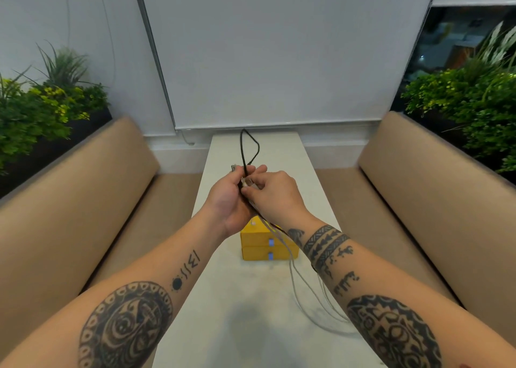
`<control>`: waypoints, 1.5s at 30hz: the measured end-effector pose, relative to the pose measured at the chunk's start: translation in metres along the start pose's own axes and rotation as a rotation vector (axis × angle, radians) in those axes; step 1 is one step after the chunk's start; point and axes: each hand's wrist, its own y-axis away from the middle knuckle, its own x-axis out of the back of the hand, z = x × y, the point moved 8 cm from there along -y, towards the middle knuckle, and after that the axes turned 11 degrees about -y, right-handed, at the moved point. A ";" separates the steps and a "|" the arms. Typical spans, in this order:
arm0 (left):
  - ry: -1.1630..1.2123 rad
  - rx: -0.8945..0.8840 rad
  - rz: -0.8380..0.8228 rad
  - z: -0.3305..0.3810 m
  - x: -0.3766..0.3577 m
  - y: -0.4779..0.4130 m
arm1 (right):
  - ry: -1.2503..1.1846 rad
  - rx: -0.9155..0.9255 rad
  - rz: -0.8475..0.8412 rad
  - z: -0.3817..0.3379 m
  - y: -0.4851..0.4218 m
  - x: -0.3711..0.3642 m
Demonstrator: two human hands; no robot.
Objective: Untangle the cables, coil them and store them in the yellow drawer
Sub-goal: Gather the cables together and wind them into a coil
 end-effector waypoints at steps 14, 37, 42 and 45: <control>-0.195 -0.069 0.014 -0.003 0.000 0.006 | -0.713 -0.224 0.048 0.026 0.014 -0.001; 0.026 0.010 0.147 -0.018 -0.015 0.007 | -0.504 -0.187 0.130 0.019 0.001 0.004; -0.065 -0.055 0.115 -0.014 -0.028 0.018 | -0.321 -0.101 0.128 0.007 0.005 0.005; -0.066 -0.052 0.106 -0.013 -0.030 0.022 | -0.246 -0.015 0.060 0.000 0.009 0.001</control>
